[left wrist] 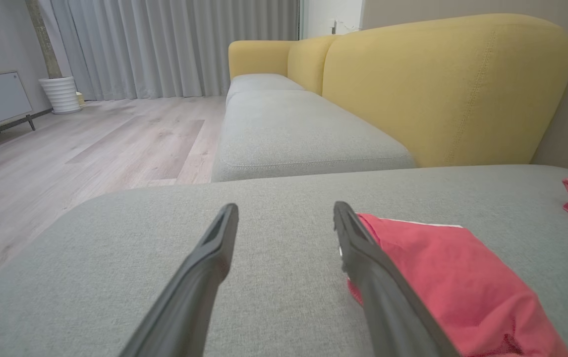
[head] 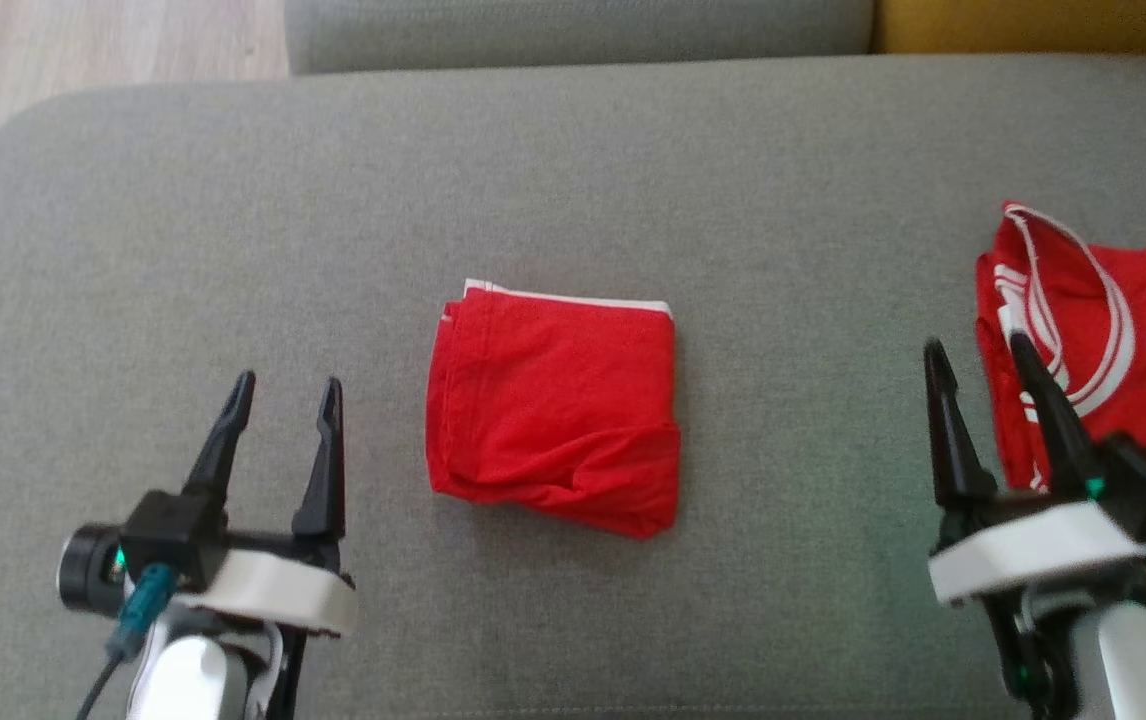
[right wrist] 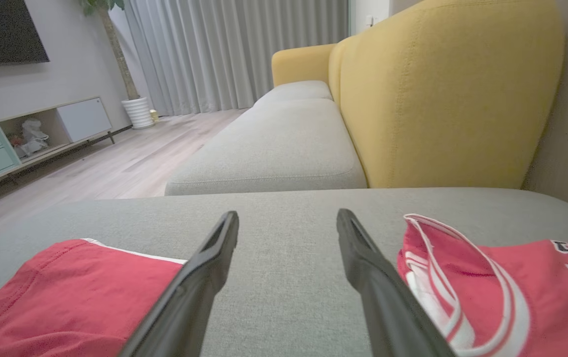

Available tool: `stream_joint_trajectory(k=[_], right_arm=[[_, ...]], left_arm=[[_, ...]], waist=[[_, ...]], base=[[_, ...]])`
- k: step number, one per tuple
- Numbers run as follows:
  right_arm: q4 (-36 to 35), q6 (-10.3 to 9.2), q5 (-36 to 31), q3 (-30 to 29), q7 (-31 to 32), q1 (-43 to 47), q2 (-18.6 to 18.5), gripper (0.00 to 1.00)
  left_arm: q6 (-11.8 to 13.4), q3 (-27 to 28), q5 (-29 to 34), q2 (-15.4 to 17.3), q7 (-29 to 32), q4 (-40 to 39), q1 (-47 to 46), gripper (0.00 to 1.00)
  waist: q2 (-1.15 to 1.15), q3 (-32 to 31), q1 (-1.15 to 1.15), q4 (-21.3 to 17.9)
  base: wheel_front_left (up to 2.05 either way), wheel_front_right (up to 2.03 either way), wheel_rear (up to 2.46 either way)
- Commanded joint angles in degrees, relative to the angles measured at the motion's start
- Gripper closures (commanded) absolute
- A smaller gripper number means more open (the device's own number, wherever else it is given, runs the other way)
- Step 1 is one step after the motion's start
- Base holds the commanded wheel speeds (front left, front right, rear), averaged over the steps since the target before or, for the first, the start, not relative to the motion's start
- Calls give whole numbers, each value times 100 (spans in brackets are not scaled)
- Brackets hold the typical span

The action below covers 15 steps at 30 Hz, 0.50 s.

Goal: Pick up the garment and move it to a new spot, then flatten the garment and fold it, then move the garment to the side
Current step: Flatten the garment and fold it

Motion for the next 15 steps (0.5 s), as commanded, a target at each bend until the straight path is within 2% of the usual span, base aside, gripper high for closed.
stream_joint_trajectory(k=[1, 6, 15], right_arm=[[-291, 39, -62, 63, 50, 23, 36, 0], [-539, 39, -61, -115, 248, 475, 63, 0], [-823, 39, -56, -102, 476, 924, 83, 0]], left_arm=[[38, 210, 40, 111, 2, -209, -53, 0], [49, 154, 30, 136, 77, -243, 109, 0], [99, 122, -51, 162, 200, -261, 421, 0]], waist=[[0, -105, 0, -32], [0, -291, 0, -19], [0, -617, 0, -6]], base=[[0, 0, 0], [0, 0, 0], [0, 0, 0]])
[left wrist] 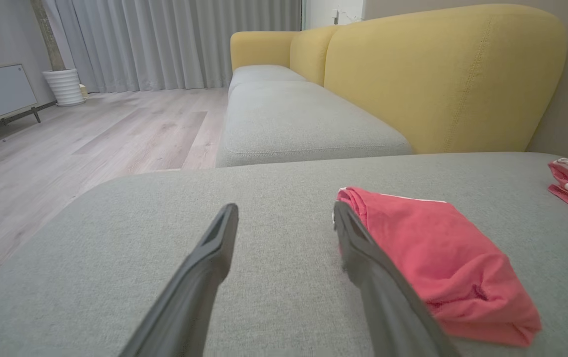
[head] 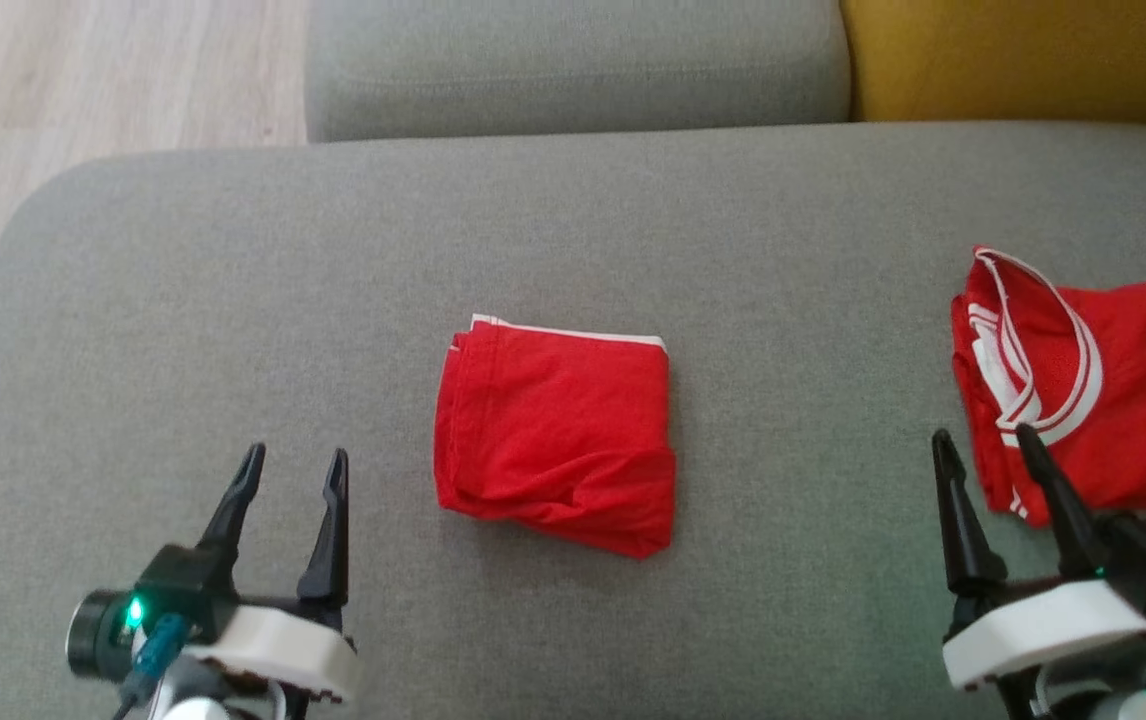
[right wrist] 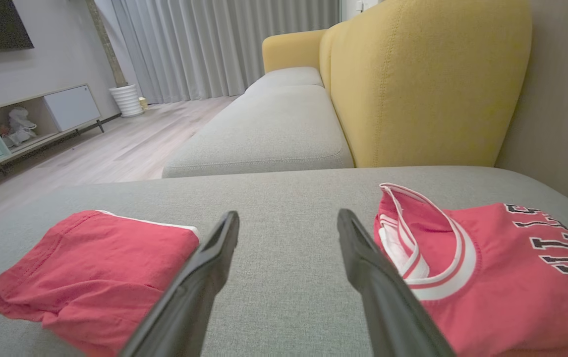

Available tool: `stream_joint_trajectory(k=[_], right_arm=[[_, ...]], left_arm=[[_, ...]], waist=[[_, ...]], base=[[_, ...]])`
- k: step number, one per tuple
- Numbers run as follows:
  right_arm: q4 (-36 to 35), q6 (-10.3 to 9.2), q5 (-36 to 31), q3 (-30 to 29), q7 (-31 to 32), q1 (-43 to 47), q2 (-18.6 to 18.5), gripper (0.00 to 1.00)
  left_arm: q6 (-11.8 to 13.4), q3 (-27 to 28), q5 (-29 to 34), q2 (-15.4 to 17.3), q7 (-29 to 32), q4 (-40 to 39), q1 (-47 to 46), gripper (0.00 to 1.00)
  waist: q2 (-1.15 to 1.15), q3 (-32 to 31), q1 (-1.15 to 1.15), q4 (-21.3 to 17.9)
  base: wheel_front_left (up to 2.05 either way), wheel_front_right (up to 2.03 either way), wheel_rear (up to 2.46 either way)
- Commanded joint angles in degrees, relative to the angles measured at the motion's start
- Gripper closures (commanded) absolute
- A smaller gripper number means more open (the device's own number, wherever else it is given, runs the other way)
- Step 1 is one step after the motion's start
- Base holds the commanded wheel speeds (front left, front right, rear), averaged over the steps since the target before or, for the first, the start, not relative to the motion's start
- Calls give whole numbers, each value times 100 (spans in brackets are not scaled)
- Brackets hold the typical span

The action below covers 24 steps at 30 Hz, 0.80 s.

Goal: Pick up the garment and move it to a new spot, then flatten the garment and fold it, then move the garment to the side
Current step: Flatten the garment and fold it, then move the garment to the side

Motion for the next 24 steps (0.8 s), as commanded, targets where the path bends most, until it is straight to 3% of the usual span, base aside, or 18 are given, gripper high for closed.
stream_joint_trajectory(k=[1, 24], right_arm=[[-240, 39, -8, 137, 29, -73, -32, 0], [-394, 39, 96, 182, 103, 91, -26, 0]], left_arm=[[39, 175, -55, 117, 9, -198, -134, 0], [187, 198, -200, 212, 68, -206, 41, 0]], waist=[[0, -82, 0, 6], [0, -185, 0, 51]], base=[[0, 0, 0], [0, 0, 0]])
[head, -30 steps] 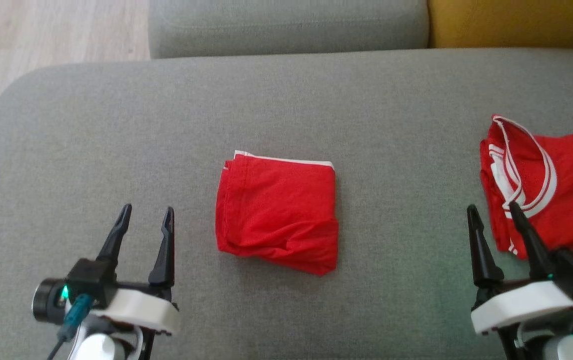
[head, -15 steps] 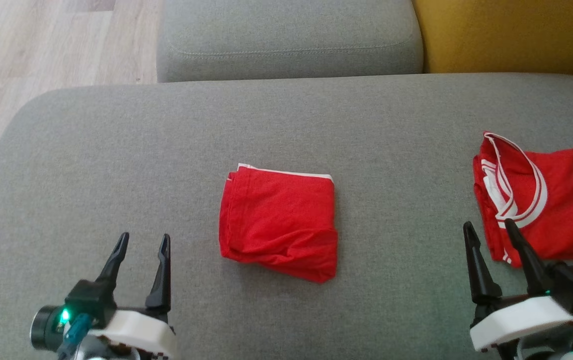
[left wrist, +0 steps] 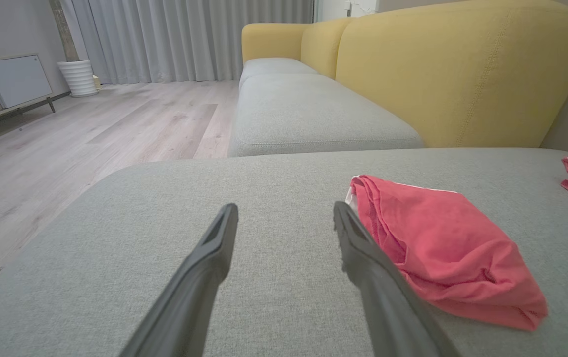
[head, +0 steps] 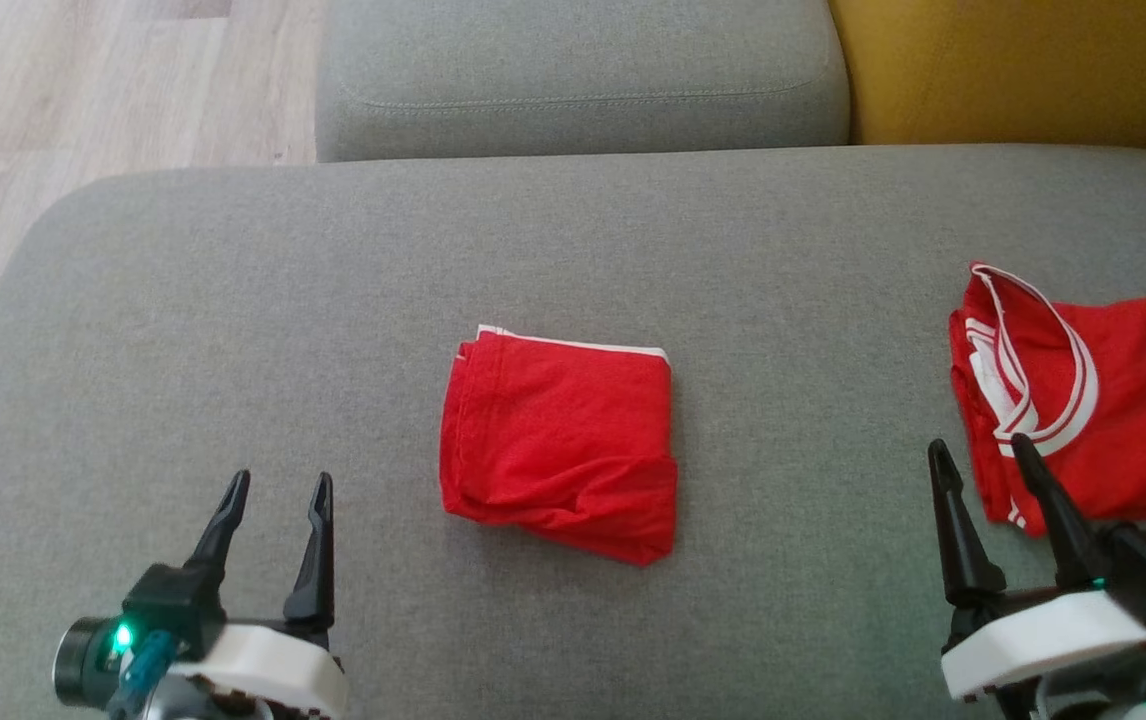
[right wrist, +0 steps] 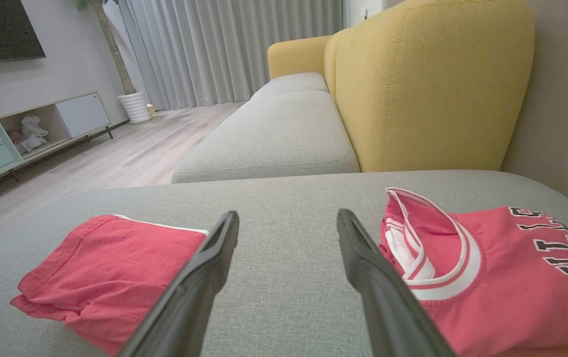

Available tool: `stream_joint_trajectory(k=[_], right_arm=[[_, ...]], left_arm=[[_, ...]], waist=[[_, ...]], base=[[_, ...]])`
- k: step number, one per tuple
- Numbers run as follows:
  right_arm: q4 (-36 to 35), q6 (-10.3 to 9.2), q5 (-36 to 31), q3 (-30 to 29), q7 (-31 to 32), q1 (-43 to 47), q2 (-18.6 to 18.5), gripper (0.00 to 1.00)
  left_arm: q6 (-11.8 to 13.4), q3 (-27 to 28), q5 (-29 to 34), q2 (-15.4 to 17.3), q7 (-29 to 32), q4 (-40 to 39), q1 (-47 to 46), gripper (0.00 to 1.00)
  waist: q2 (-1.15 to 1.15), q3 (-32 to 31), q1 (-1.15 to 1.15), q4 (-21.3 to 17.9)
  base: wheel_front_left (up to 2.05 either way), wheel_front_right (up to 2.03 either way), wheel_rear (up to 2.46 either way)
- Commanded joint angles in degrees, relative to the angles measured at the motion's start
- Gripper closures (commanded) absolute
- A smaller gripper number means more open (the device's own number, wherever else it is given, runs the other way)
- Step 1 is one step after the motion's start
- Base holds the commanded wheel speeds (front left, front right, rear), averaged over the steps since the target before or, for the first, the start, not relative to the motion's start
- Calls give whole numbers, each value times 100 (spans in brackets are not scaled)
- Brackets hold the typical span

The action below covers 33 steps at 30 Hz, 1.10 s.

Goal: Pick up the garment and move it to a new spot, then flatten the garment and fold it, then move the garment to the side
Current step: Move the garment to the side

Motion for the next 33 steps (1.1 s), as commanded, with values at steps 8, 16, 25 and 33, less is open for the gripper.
stream_joint_trajectory(k=[8, 16, 25, 33], right_arm=[[-218, 39, -30, 102, 22, -107, -33, 0], [49, 39, -41, 109, 59, -315, -33, 0], [1419, 39, 176, 766, -79, -1368, -33, 0], [3055, 39, 704, 1352, -224, -2192, -33, 0]], left_arm=[[54, 140, -56, 93, -30, -208, -264, 0], [42, 26, -71, 16, -80, -253, -492, 0], [-47, -74, -123, -157, -261, -218, -1137, 0], [-59, -94, -184, -312, -330, -135, -1372, 0]], waist=[[0, 32, 0, 64], [0, 294, 0, 360], [0, 951, 0, 925], [0, 1276, 0, 1242]], base=[[0, 0, 0], [0, 0, 0], [0, 0, 0], [0, 0, 0]])
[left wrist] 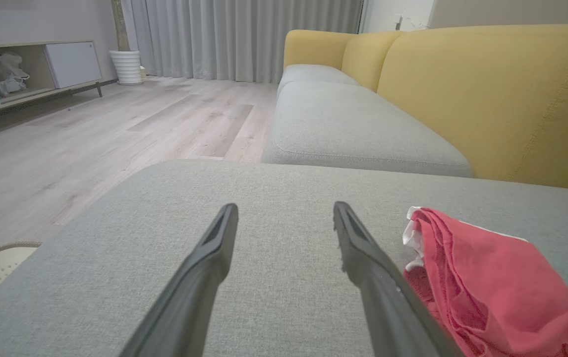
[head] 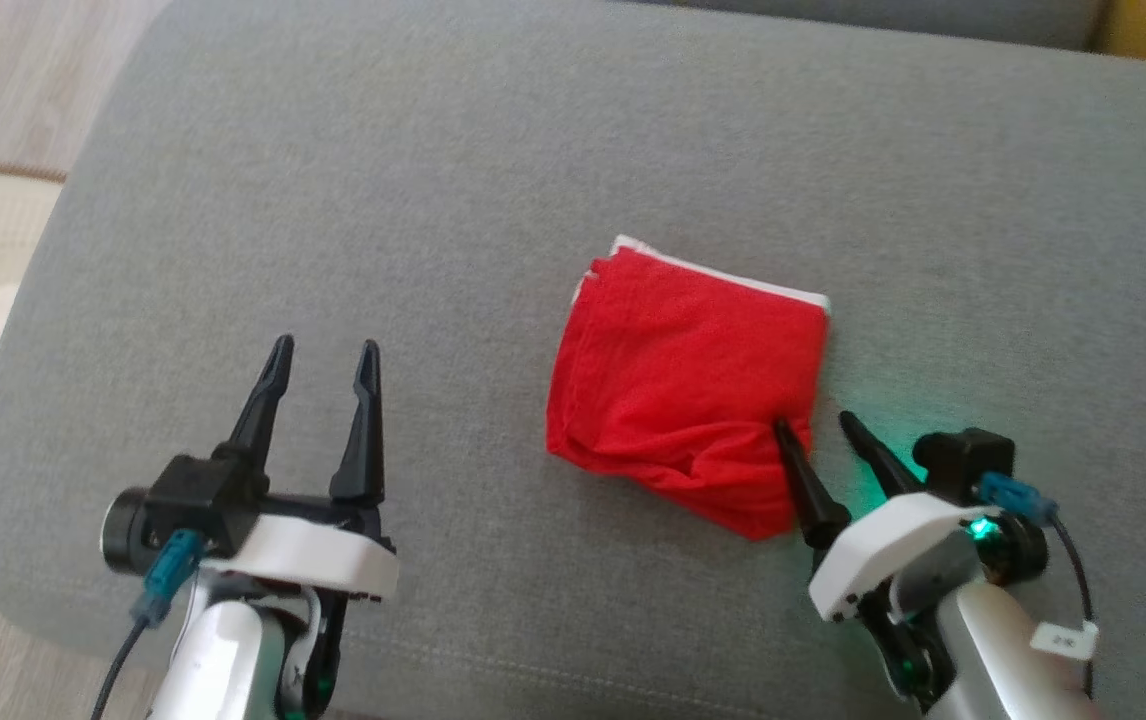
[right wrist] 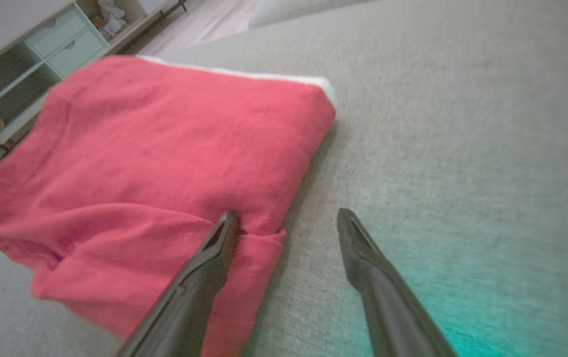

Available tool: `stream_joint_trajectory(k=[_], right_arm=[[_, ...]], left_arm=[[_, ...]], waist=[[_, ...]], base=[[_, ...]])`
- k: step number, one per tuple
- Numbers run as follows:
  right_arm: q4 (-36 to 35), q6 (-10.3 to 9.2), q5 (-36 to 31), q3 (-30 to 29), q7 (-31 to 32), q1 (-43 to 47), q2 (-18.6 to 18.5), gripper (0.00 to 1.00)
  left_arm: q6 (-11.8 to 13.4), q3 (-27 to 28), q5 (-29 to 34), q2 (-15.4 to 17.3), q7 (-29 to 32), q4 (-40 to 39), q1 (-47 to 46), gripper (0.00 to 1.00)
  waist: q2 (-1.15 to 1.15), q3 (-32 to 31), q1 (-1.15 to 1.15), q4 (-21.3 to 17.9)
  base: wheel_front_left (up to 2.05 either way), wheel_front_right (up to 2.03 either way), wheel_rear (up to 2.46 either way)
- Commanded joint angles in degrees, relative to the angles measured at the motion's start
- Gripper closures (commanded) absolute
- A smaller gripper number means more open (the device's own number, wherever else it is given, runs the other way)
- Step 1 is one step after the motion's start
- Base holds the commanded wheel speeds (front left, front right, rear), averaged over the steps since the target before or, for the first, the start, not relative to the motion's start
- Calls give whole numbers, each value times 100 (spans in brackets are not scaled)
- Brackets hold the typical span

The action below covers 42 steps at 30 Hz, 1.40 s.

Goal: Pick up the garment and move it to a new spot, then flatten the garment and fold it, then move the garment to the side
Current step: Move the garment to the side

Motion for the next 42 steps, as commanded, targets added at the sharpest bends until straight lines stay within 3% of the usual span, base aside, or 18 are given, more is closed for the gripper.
stream_joint_trajectory(k=[1, 5, 6, 7, 8, 15, 22, 28, 32, 42], right_arm=[[35, 39, 105, 239, -82, -288, -18, 0], [505, 39, 327, 486, -75, -551, -18, 0], [612, 39, 351, 520, -40, -607, -18, 20], [701, 39, 356, 551, -24, -662, -18, 67], [758, 39, 392, 606, -25, -706, -18, 100], [843, 39, 374, 888, -119, -892, -18, 100], [298, 39, -74, 1150, -34, -860, -184, 100], [-697, 39, -195, 1400, 409, -550, -931, 100], [-1397, 39, -193, 1464, 779, -467, -1618, 100], [-2220, 39, -254, 1246, 1140, -1165, -3254, 100]], left_arm=[[0, 175, -31, 23, -66, -166, -298, 0], [6, 228, -17, -24, -69, -228, -323, 0], [5, 244, -11, -31, -69, -238, -318, 0], [-8, 253, -5, -36, -69, -241, -316, 0], [-23, 263, 0, -41, -69, -243, -316, 0], [-62, 362, 81, -43, -70, -291, -329, 0], [-103, 480, 170, 13, -70, -426, -306, 0], [-144, 539, 223, 96, -71, -503, -323, 0], [-176, 529, 234, 125, -71, -515, -360, 0], [-261, 417, 269, 168, -71, -519, -623, 0]], waist=[[0, 129, -1, 124], [0, 203, -1, 115], [0, 217, -1, 93], [0, 226, -1, 71], [0, 234, -1, 42], [0, 254, -1, -307], [0, 308, -1, -1126], [0, 344, -1, -1896], [0, 419, -1, -2316], [0, 817, -1, -2736]], base=[[0, 0, 0], [0, 0, 0], [0, 0, 0], [0, 0, 0], [0, 0, 0], [0, 0, 0], [0, 0, 0], [0, 0, 0], [0, 0, 0], [0, 0, 0]])
